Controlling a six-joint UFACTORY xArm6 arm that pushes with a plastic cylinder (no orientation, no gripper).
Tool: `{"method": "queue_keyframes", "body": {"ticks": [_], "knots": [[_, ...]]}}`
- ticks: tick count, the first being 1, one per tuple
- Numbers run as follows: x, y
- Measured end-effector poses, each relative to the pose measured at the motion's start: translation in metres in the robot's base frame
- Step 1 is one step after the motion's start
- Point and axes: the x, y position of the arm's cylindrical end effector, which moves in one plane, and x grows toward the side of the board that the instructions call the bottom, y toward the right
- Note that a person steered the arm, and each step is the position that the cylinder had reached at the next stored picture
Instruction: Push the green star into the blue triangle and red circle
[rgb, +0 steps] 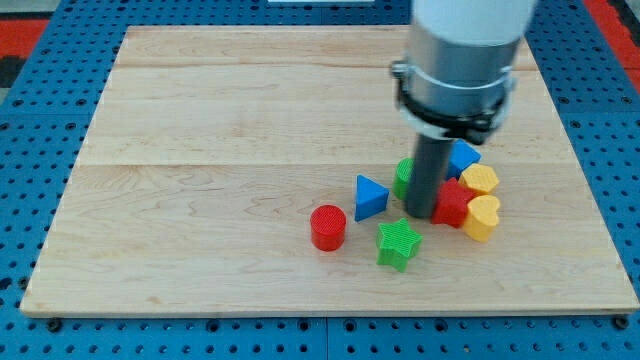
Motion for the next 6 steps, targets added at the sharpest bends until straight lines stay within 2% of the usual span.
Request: {"method": "queue_keyframes", "body": {"ticks": [1, 2, 3, 4, 5, 6], "knots": [[0.025, 0.031], [0.066, 0.011], [0.062, -0.05], [0.002, -0.069], [0.047, -0.061], [0.092, 0.042]]}}
